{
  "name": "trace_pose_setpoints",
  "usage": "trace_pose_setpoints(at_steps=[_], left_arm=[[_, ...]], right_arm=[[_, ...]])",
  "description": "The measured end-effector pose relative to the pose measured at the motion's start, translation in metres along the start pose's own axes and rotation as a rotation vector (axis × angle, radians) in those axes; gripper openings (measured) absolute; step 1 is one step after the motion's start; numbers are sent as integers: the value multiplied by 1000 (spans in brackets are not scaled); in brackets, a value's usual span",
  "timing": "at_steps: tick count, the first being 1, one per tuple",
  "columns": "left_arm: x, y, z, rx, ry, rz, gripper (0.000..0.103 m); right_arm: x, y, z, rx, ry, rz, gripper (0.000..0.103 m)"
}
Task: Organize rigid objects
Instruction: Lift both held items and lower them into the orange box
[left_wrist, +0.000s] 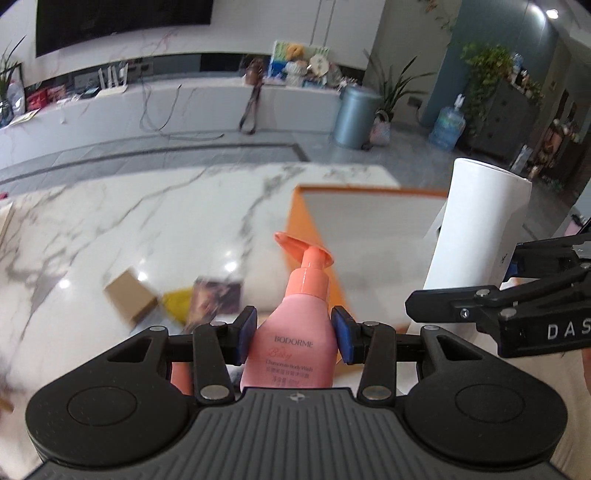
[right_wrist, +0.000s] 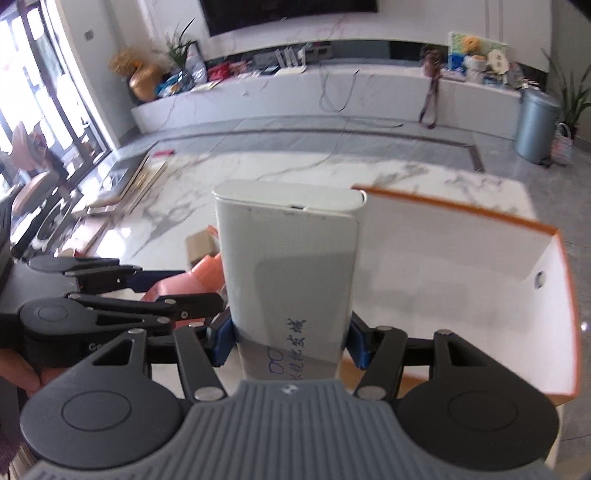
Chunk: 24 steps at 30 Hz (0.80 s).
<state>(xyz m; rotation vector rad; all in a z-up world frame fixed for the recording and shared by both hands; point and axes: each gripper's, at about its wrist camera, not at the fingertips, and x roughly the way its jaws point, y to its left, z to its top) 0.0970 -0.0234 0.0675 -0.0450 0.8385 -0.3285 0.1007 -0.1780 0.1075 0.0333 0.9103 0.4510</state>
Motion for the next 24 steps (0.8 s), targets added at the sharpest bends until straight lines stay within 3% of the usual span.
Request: trace_pose_setpoints(at_steps=[8, 13, 19, 24], left_arm=[[41, -44, 47, 77, -7, -70, 50], [75, -71, 56, 172, 37, -84, 50], [114, -92, 50, 270, 109, -76, 50], [142, -100, 38, 345, 180, -40, 50]], right_arm=[[-20, -52, 37, 16, -51, -165, 60], [13, -94, 36, 30, 32, -275, 60], [59, -144, 18, 125, 180, -235, 60], [91, -161, 4, 152, 259, -213, 60]])
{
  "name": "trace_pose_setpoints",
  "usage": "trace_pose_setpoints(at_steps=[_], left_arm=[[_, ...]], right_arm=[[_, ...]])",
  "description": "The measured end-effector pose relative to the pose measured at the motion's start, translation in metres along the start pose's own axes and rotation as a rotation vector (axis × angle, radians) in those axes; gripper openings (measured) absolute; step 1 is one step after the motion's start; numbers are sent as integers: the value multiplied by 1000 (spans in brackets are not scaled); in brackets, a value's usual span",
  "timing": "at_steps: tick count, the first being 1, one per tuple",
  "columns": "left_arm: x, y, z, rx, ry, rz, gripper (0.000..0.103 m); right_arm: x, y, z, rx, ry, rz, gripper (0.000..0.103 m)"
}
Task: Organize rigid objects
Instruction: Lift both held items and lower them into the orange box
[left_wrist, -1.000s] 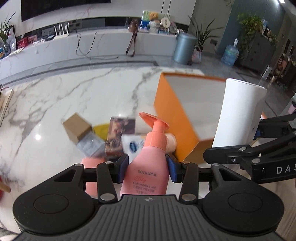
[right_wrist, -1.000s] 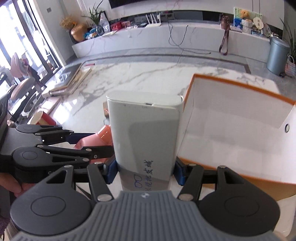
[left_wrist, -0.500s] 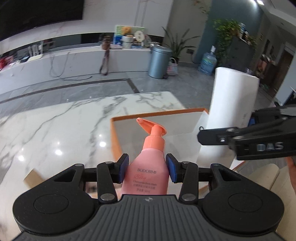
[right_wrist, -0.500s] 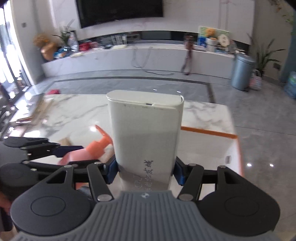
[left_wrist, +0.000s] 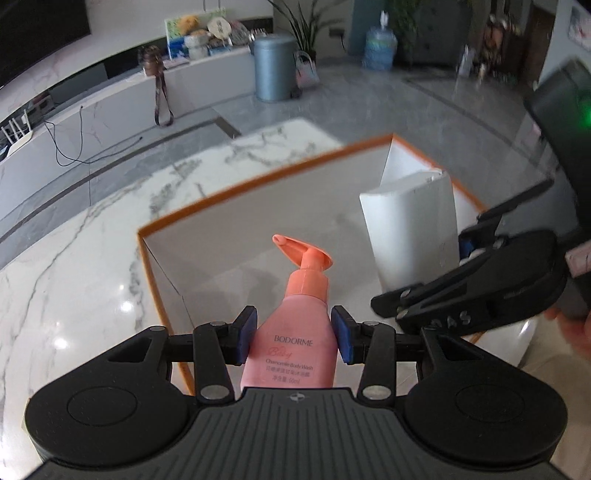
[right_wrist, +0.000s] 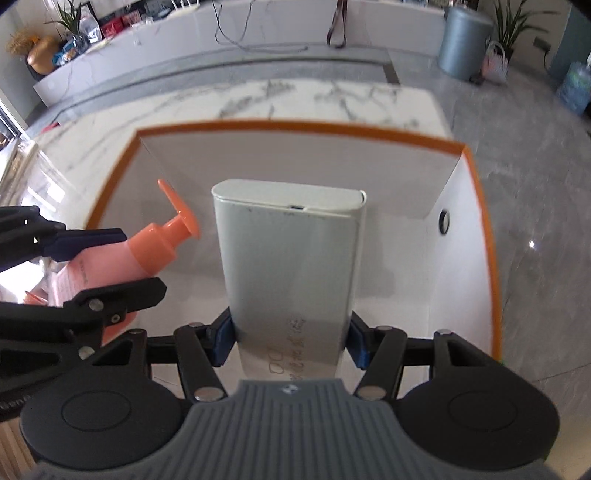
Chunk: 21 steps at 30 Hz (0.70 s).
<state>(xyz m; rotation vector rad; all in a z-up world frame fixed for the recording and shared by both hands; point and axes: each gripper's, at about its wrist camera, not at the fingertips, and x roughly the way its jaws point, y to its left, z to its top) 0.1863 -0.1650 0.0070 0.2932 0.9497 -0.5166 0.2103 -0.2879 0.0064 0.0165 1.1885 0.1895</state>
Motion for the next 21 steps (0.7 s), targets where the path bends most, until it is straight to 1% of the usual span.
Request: trace_pose_setpoints(at_steps=[6, 12, 16, 19, 21], left_arm=[[26, -10, -5, 97, 87, 47, 50], [41, -18, -14, 158, 165, 41, 50], [45, -17, -18, 124, 200, 46, 50], [45, -16, -18, 109, 204, 52, 49], [44, -15, -18, 97, 201, 51, 49]], right_arm=[[29, -1, 1, 33, 71, 25, 60], [45, -6, 2, 80, 99, 38, 60], [48, -11, 0, 106, 106, 32, 60], [49, -6, -2, 105, 110, 17, 61], [48, -4, -5, 101, 101, 7, 59]])
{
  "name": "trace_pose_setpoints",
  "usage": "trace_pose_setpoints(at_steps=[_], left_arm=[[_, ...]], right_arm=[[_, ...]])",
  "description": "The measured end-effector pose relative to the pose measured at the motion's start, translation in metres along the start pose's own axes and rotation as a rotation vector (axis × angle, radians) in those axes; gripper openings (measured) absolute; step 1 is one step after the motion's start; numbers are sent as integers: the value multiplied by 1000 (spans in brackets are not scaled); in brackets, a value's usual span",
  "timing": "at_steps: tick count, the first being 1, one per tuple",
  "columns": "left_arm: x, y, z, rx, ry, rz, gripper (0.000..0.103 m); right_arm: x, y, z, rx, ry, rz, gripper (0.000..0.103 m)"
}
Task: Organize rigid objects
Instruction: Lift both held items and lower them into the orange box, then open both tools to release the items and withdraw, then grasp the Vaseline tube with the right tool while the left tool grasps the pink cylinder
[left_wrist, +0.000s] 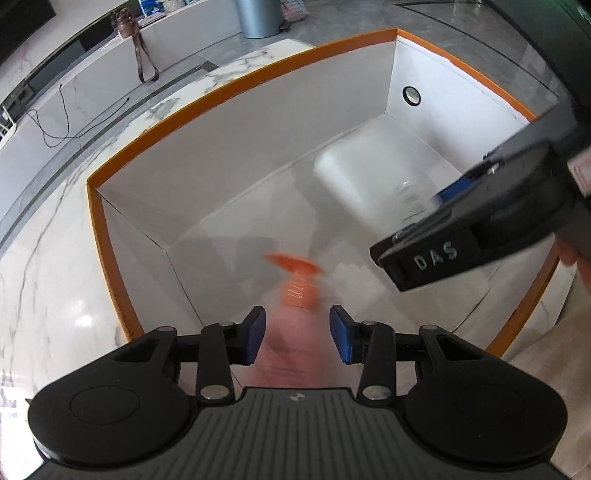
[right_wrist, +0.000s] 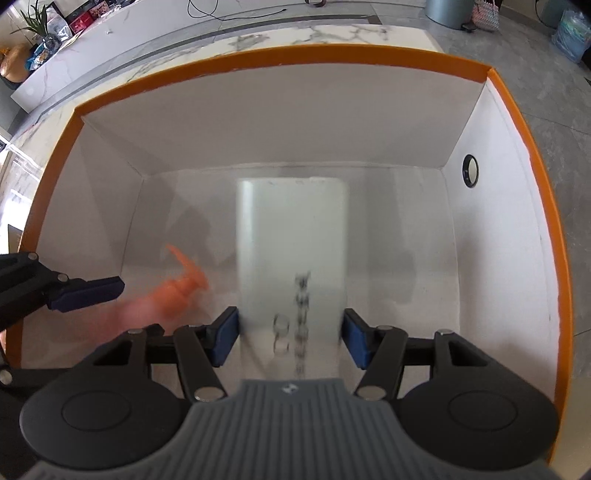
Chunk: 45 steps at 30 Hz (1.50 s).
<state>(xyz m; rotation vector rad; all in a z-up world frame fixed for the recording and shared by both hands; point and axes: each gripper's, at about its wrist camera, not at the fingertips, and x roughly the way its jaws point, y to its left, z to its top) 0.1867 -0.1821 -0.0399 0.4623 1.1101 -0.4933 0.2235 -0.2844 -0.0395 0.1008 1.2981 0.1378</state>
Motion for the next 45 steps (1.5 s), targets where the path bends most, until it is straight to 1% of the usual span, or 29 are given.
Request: trace_pose_setpoints(at_steps=[2, 5, 8, 9, 10, 12, 14, 16, 21, 24, 27, 31, 34, 37, 41, 43, 45], left_arm=[[-2, -1, -1, 7, -10, 19, 49], [-5, 2, 0, -4, -30, 9, 51], [-13, 4, -2, -21, -74, -6, 61], [-17, 3, -3, -28, -87, -9, 66], [-20, 4, -4, -34, -99, -7, 68], [-26, 4, 0, -44, -125, 2, 68], [-34, 7, -1, -63, -152, 10, 69], [-42, 11, -4, -83, -177, 6, 70], [-65, 19, -16, -110, -249, 12, 71], [-77, 25, -22, -129, -274, 24, 71], [-89, 33, -32, -151, -293, 33, 71], [-106, 46, -49, -195, -339, 49, 71], [-118, 57, -64, -224, -373, 85, 71], [-129, 71, -80, -256, -391, 106, 71], [-139, 94, -103, -297, -391, 150, 71], [-140, 103, -113, -306, -382, 150, 71], [-139, 111, -122, -320, -361, 161, 71]], right_arm=[[-4, 1, 0, 1, -21, 2, 59], [-11, 6, -1, -11, -39, -11, 59], [-19, 8, -3, -32, -62, -24, 59], [-22, 10, -5, -35, -70, -25, 60], [-26, 12, -6, -39, -77, -25, 60], [-32, 14, -7, -44, -95, -24, 61], [-41, 15, -9, -46, -121, -32, 67], [-50, 16, -10, -41, -153, -40, 69], [-70, 22, -19, -38, -242, -30, 69], [-84, 29, -24, -43, -302, -14, 70], [-93, 41, -30, -55, -342, -9, 70], [-104, 59, -40, -90, -397, 25, 70], [-112, 78, -46, -117, -424, 41, 70], [-117, 99, -52, -140, -438, 94, 70], [-121, 132, -62, -199, -445, 155, 70], [-119, 147, -65, -215, -433, 204, 70], [-116, 163, -68, -245, -421, 233, 69]])
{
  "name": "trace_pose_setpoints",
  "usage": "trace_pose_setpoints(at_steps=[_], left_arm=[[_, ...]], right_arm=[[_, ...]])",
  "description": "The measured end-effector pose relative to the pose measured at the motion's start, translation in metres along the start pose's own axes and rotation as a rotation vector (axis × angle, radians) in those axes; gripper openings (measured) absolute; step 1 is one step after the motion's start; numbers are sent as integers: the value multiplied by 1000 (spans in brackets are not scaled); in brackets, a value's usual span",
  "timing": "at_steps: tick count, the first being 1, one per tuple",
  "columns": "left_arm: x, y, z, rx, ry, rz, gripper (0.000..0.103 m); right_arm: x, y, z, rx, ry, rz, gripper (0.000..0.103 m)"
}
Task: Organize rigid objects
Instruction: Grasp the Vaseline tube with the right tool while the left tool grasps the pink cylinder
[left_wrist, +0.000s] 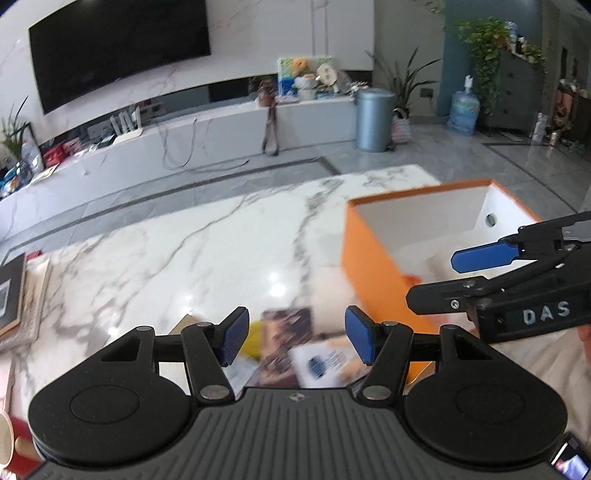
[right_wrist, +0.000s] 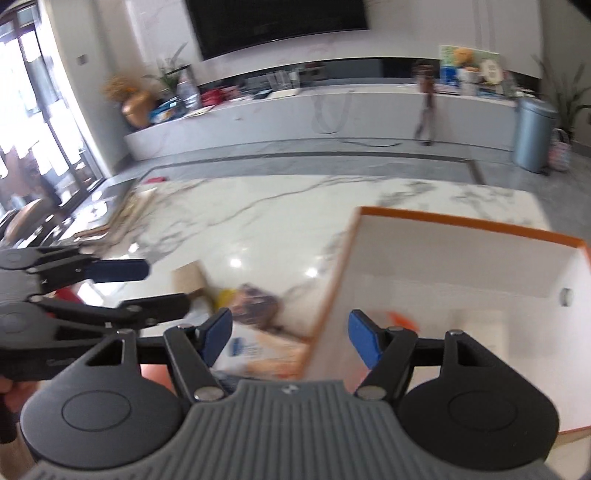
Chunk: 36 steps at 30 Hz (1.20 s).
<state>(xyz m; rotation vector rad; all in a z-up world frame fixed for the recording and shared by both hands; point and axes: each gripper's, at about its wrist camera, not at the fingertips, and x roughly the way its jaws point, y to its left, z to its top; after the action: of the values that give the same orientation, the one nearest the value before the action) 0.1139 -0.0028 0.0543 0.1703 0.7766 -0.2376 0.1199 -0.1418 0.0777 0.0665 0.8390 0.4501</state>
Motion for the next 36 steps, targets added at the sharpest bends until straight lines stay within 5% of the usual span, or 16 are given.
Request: trace_pose_setpoints(at_steps=[7, 17, 26, 36], left_arm=[[19, 30, -31, -22, 178, 70, 71], [53, 50, -67, -87, 355, 58, 71], [63, 59, -73, -183, 394, 15, 72], [69, 63, -77, -243, 399, 1, 68]], right_arm=[[38, 45, -8, -148, 107, 63, 59], [91, 68, -19, -502, 287, 6, 57], [127, 66, -23, -710, 444, -4, 57], [147, 65, -13, -684, 452, -38, 62]])
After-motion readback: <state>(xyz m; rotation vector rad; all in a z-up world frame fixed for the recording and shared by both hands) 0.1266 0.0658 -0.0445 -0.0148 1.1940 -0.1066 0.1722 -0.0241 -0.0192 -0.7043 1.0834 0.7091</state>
